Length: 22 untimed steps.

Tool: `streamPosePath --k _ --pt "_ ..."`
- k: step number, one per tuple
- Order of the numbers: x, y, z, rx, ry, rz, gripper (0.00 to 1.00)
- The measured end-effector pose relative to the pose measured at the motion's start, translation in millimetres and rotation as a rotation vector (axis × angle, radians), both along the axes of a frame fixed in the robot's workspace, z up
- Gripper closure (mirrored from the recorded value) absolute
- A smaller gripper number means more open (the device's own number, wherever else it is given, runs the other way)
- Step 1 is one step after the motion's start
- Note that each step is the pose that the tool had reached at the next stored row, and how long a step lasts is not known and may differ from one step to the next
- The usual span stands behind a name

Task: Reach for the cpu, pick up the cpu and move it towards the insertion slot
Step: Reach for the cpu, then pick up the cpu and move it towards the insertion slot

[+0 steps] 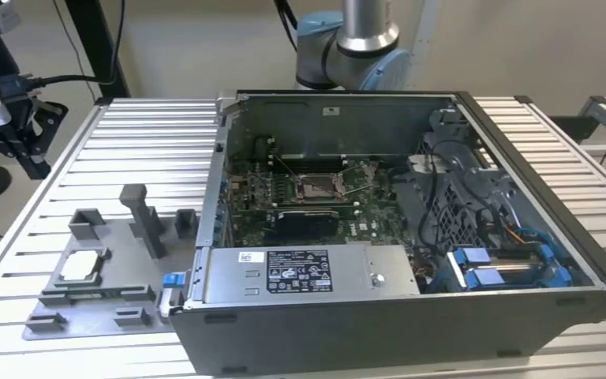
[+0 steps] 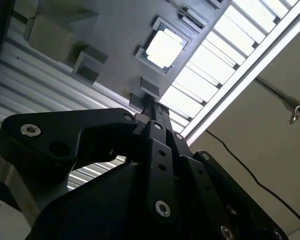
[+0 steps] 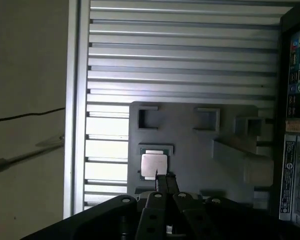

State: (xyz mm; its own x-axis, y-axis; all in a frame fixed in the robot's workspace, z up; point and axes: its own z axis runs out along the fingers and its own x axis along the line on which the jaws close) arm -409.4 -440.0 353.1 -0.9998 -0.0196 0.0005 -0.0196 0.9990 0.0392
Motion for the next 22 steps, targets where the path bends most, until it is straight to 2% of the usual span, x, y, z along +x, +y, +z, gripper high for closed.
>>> streamPosePath --k 14,22 --pt "-0.8 0.0 -0.3 -0.0001 0.0001 0.000 0.00" --pt "-0.8 -0.5 -7.8 0.0000 0.0000 0.000 0.00"
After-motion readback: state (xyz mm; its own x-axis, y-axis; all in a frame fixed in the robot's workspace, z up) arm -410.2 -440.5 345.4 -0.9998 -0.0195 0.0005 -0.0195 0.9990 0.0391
